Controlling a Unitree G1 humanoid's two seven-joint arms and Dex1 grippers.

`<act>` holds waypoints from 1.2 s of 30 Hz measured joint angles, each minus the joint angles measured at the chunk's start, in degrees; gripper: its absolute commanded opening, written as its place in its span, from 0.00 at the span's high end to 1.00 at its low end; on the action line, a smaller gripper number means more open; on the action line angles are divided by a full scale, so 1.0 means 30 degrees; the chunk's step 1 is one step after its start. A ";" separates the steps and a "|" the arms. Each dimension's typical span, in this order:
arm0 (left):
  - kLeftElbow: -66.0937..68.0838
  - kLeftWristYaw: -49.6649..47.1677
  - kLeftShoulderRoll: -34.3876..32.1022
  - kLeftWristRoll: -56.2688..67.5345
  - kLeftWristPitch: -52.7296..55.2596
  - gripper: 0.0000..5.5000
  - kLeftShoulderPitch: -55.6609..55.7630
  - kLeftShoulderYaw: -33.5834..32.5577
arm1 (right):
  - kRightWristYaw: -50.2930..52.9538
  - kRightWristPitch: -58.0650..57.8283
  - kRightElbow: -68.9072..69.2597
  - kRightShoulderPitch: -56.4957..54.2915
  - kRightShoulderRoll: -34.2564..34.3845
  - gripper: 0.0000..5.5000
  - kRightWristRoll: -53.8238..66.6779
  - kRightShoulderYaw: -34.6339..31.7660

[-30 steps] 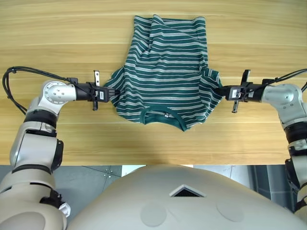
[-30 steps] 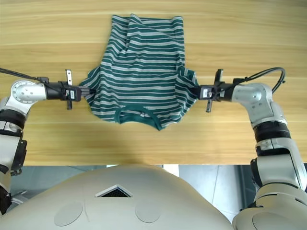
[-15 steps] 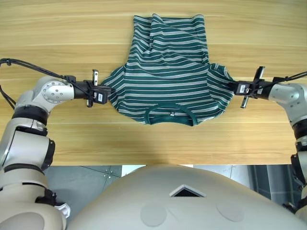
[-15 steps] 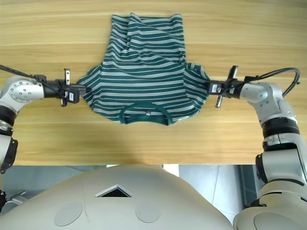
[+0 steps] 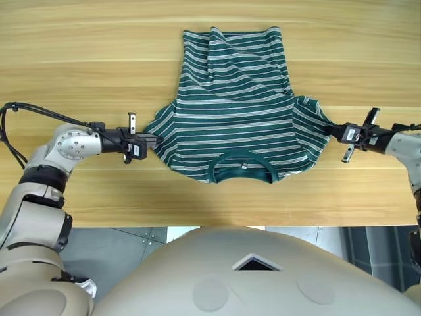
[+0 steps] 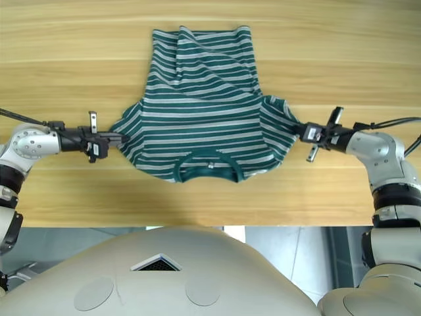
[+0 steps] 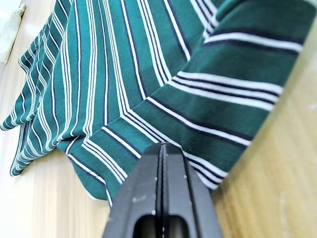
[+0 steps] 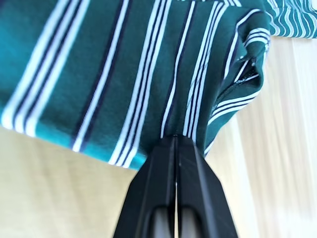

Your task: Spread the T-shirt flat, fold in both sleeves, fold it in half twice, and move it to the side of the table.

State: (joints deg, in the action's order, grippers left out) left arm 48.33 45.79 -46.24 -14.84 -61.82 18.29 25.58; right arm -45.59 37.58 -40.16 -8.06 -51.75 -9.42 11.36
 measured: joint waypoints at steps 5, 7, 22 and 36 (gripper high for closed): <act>-0.0433 0.0125 -0.0204 0.0395 0.0337 1.00 -0.0419 -0.0075 | -0.0235 0.0066 0.1375 0.1913 -0.0031 0.99 0.1333 -0.0534; -0.0528 0.0050 -0.0413 0.0476 0.0339 1.00 -0.0731 -0.0208 | -0.0232 0.0063 0.1732 0.2751 -0.0063 0.99 0.1937 -0.0896; -0.1418 0.0375 -0.1285 0.2561 0.0326 1.00 -0.3245 -0.1151 | -0.1177 0.0011 0.4330 0.5470 -0.1306 0.99 0.4651 -0.3889; -0.4352 0.5262 -0.1793 0.8379 0.1685 1.00 -0.2706 -0.2808 | -0.2788 -0.1649 0.6713 -0.1251 0.1365 0.99 0.4594 -0.2221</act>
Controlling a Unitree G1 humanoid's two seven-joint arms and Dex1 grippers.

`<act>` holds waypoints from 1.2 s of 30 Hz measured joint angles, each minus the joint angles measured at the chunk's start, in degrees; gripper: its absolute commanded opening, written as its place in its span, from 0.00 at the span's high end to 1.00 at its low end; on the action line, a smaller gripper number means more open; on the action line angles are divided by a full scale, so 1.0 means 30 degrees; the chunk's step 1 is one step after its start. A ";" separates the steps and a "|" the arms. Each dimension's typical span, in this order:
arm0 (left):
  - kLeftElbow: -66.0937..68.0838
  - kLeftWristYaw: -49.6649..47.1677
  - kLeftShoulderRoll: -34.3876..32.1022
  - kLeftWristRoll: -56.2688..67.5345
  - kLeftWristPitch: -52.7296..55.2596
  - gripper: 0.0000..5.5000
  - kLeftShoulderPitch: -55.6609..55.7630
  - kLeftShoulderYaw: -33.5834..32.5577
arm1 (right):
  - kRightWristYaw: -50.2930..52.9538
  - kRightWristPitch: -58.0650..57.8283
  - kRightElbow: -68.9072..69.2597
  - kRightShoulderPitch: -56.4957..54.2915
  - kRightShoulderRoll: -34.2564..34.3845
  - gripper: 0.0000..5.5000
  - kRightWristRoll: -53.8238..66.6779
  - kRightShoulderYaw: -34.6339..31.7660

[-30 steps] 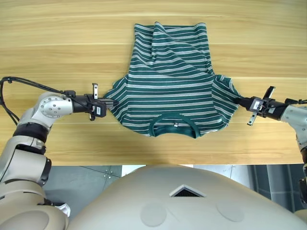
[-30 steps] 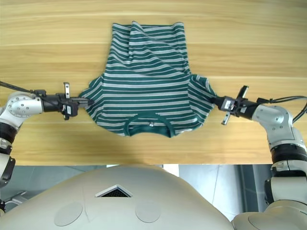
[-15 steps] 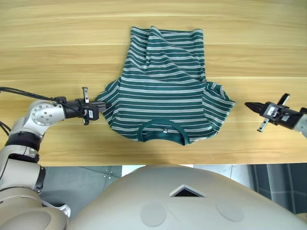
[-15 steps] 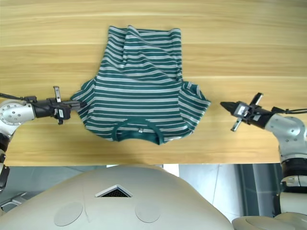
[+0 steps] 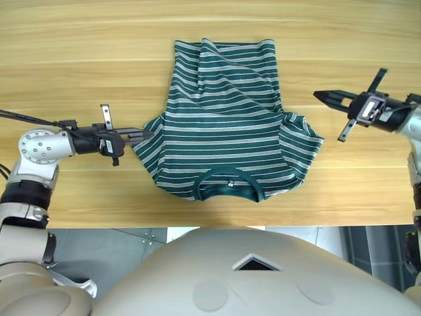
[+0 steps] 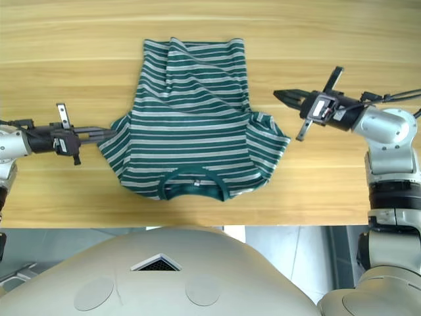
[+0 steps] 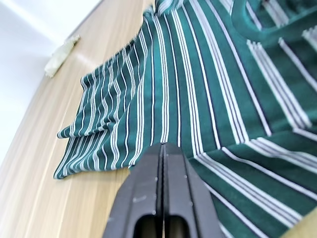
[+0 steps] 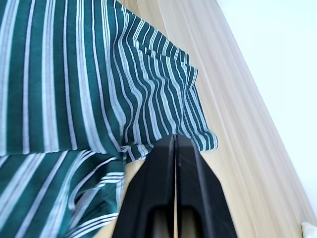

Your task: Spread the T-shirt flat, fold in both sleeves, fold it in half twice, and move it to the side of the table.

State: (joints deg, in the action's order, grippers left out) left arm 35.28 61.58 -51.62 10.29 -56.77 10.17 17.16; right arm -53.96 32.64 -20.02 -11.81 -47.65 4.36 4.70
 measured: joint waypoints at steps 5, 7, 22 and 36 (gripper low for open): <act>0.1604 -0.0521 0.1348 -0.3186 0.0404 1.00 0.2225 0.0264 | 0.3100 -0.0621 -0.6280 -0.5936 0.2670 0.99 -0.4392 0.1938; 0.2822 -0.0840 0.3124 -0.5118 0.0757 1.00 0.3782 0.1310 | 0.5897 -0.1710 -1.0834 -0.9885 0.4604 0.99 -0.6603 0.3134; 0.7541 -0.5927 0.4965 -1.1248 0.0171 1.00 0.7501 0.3887 | 1.1740 -0.5081 -1.9021 -1.5353 1.1054 0.99 -1.0933 0.5821; 0.6644 -0.6041 0.4493 -1.0841 -0.0628 1.00 0.6479 0.3952 | 1.2646 -0.7011 -1.9679 -1.2878 1.1569 0.99 -1.0615 0.4355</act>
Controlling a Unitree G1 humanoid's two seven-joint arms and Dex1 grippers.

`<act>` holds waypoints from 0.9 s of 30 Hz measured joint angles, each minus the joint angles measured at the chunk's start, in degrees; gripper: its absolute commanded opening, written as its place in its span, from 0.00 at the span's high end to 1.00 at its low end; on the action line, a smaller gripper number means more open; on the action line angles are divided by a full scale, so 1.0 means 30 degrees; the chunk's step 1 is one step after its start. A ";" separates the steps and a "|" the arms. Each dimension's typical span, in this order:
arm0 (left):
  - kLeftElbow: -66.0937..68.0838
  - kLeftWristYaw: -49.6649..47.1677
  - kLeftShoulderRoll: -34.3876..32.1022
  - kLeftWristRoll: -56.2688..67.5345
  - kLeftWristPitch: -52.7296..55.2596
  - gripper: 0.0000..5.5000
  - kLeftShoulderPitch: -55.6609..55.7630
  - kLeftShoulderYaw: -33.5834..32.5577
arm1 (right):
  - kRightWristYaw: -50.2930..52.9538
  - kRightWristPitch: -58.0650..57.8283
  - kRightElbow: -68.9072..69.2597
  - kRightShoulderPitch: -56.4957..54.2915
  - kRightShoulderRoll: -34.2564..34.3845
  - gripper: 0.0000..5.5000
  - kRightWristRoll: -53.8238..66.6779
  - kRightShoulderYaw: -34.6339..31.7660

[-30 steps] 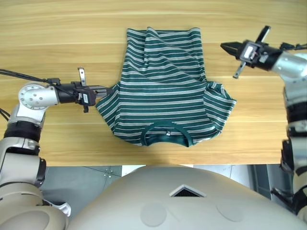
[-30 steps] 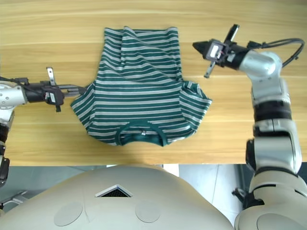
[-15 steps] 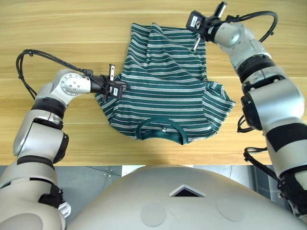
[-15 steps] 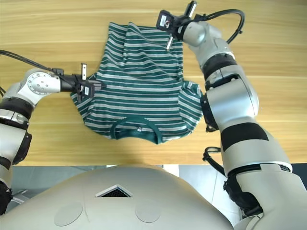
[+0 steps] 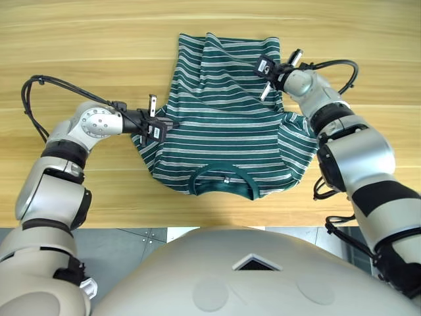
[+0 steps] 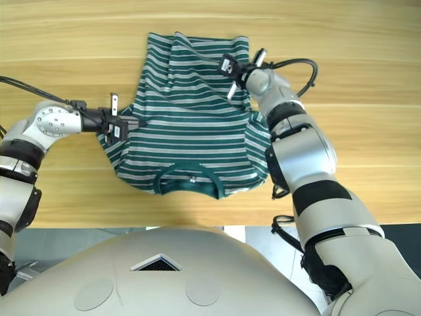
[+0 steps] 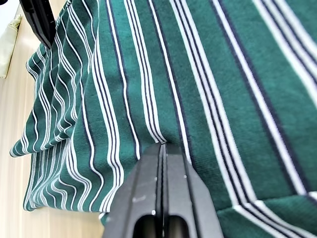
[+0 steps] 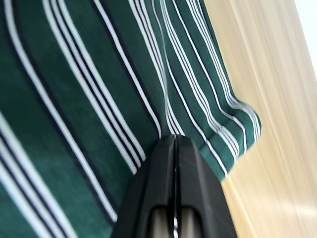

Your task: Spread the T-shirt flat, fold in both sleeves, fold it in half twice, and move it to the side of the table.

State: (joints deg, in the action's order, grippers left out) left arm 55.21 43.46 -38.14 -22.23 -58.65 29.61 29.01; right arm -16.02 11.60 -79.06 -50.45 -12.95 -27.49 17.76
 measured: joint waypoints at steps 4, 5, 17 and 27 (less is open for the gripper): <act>-0.0030 -0.0113 -0.0009 0.0031 0.0007 1.00 -0.0270 -0.0006 | 0.0133 -0.0168 0.0002 0.0170 -0.0980 0.99 0.0565 -0.1004; -0.0006 -0.0176 -0.0007 0.0031 0.0010 1.00 -0.0300 -0.0006 | 0.0140 -0.0211 0.0002 0.0207 -0.1463 0.99 0.0658 -0.1326; 0.0257 -0.0491 0.0012 0.0427 0.0008 1.00 -0.0599 -0.0009 | -0.0769 0.0341 0.0075 0.0588 -0.3268 0.99 0.1967 -0.3520; -0.0769 0.0053 -0.0577 0.1294 -0.0409 1.00 -0.1631 -0.0001 | -0.3796 0.1989 0.0353 0.0017 -0.0117 0.99 0.1861 -0.2666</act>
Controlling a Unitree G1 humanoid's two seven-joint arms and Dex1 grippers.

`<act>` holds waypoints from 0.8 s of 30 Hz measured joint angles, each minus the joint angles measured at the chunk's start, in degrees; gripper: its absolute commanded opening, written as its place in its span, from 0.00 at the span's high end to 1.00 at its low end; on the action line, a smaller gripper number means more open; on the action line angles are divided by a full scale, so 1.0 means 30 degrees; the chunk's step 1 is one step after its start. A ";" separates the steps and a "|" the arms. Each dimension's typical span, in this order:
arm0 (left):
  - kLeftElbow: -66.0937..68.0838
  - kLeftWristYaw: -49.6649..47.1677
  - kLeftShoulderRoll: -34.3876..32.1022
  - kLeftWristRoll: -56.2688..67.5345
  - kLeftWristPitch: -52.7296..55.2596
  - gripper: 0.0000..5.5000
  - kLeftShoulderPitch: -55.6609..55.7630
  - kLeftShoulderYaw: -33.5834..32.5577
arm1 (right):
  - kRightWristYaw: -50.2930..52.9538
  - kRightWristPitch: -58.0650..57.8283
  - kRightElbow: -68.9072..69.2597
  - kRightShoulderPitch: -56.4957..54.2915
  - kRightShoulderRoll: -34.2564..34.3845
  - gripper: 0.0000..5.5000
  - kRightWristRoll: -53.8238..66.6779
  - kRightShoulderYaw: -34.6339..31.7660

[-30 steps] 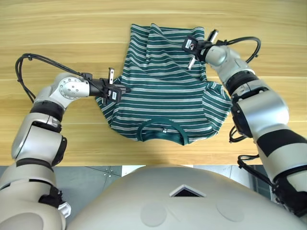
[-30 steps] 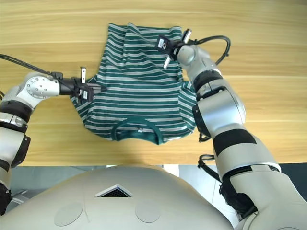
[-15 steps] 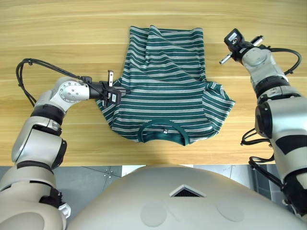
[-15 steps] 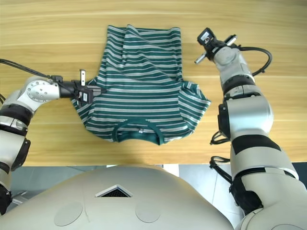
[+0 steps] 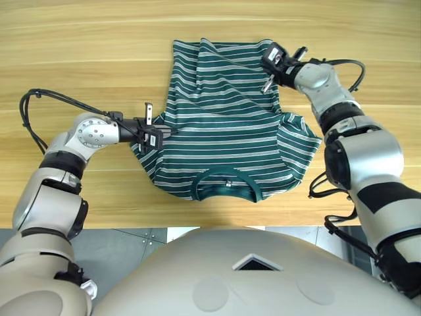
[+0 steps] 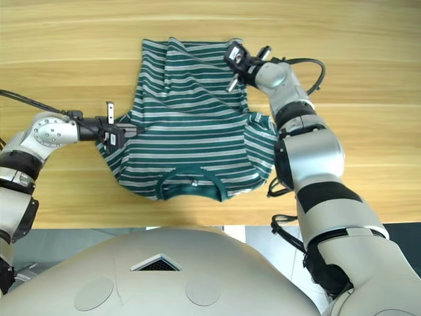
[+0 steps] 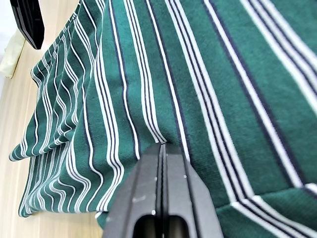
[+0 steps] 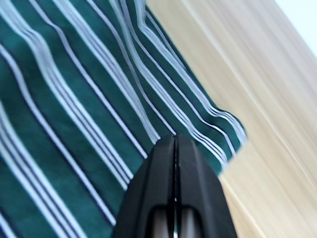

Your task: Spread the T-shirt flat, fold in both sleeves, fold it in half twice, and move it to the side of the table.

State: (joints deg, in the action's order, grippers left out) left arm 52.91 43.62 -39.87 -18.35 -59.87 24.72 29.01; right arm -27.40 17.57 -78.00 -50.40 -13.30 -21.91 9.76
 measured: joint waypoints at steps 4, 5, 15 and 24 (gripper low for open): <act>-0.0126 0.0009 -0.0013 0.0009 0.0087 1.00 -0.0047 0.0000 | 0.0010 -0.0405 -0.0085 0.0079 0.0694 0.99 -0.0501 0.0631; -0.0146 0.0009 -0.0017 0.0011 0.0087 1.00 -0.0059 0.0000 | 0.0011 -0.0507 -0.0136 0.0266 0.0879 0.99 -0.0624 0.0761; -0.0332 -0.0011 0.0011 0.0009 0.0235 1.00 -0.0149 0.0109 | 0.1409 -0.1715 0.0035 0.0631 0.0222 0.99 -0.0862 0.1357; -0.0255 -0.0274 0.0029 0.0002 0.0257 1.00 -0.0078 0.0335 | 0.1599 -0.2729 -0.0195 0.1293 -0.3423 0.99 0.0439 -0.0915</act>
State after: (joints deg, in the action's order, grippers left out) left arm 52.14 42.79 -39.79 -18.34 -59.10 24.48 30.02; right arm -22.61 9.39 -78.58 -46.52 -23.57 -20.59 7.02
